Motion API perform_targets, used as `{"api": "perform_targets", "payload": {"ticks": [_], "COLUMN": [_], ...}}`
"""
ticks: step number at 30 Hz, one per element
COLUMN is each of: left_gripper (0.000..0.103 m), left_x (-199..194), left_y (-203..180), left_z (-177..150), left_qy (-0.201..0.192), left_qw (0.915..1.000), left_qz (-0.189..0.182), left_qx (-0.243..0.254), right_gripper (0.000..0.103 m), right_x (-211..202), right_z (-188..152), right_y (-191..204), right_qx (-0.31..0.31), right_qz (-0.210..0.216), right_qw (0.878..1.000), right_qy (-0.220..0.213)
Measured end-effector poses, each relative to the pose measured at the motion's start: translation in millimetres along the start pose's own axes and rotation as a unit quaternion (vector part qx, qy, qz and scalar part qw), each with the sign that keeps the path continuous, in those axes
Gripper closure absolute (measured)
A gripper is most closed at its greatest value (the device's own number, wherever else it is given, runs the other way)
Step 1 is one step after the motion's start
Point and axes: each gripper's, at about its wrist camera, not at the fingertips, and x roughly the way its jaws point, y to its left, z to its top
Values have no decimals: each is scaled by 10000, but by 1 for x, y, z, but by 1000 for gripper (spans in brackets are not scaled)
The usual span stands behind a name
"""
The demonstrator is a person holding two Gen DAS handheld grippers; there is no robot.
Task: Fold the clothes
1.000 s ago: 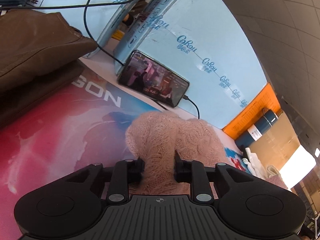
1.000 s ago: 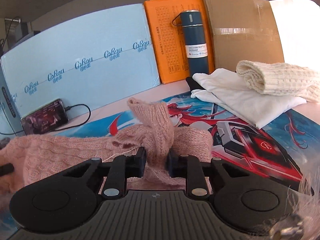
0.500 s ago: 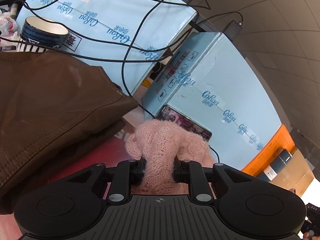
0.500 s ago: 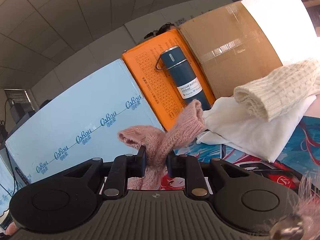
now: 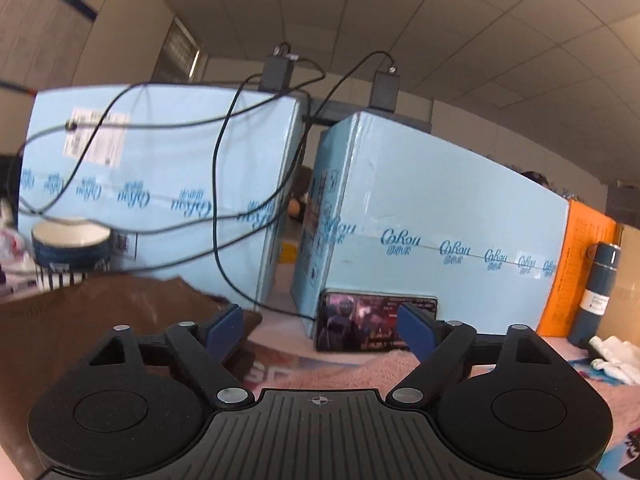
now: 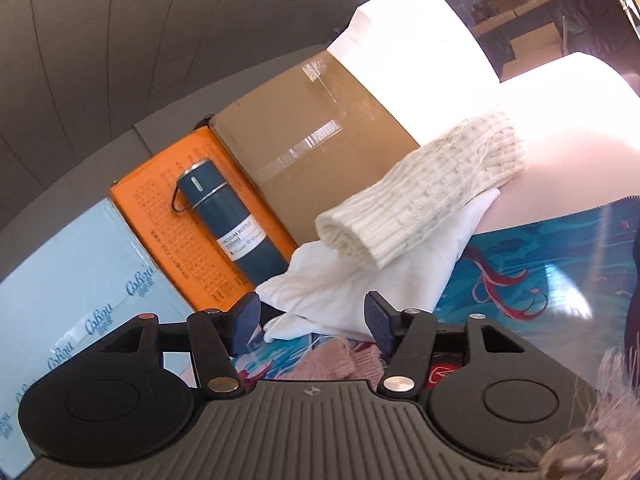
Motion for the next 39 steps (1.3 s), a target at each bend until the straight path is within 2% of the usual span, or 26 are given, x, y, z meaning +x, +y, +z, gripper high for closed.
{"api": "perform_targets", "payload": {"ticks": [2,4,5,8,9,11,13,14,15,18,23,27,29,33,34,36,37,38,39], "left_gripper": [7,6,6,6,6,8,43,73,87,89,88,88,88,88,88,88,88,88,88], "left_x": [10,19,20,24,25,28,30,32,33,37,-29,-51,-57,-73,-77,-84,-87,-90,-92], "left_y": [-10,-17,-19,-27,-29,-34,-39,-41,-43,-50,-66,-66,-63,-61,-61,-59,-58,-57,-57], "left_z": [7,8,7,3,2,-1,-3,-4,-6,-9,-15,-31,-34,-36,-36,-37,-38,-39,-40], "left_qy": [71,227,307,546,626,784,942,1020,1098,1331,673,639,600,424,380,295,250,229,243], "left_qw": [9970,9912,9889,9802,9767,9689,9600,9551,9499,9326,9155,9120,9120,9042,9021,8983,8961,8934,8914], "left_qz": [-475,-834,-937,-1243,-1344,-1545,-1745,-1844,-1942,-2234,-2425,-2326,-2359,-2577,-2631,-2753,-2833,-2897,-2935], "left_qx": [602,1004,1114,1442,1550,1766,1979,2085,2190,2502,3139,3319,3300,3381,3400,3411,3408,3425,3444], "right_gripper": [38,23,22,22,22,22,21,21,21,21,21,21,22,24,25,37,50,67,77], "right_x": [-1,12,19,41,43,41,38,38,39,39,38,31,31,32,33,36,37,38,39], "right_z": [1,-3,-5,-19,-21,-22,-23,-24,-24,-26,-25,-25,-29,-38,-40,-47,-50,-53,-56], "right_y": [-1,3,5,7,8,12,16,17,17,13,16,20,27,49,55,65,70,73,74], "right_qx": [151,226,265,538,507,366,258,244,243,274,193,393,546,709,701,478,351,255,163], "right_qz": [567,1246,1587,1816,1749,1725,1743,1740,1732,1738,1929,2437,2594,2578,2511,2280,2157,2080,2006], "right_qw": [9981,9873,9772,9489,9468,9491,9500,9497,9491,9485,9450,9323,9205,9078,9077,9138,9168,9179,9180], "right_qy": [163,957,1385,2525,2651,2611,2579,2593,2618,2634,2633,2644,2871,3231,3288,3328,3341,3370,3418]}}
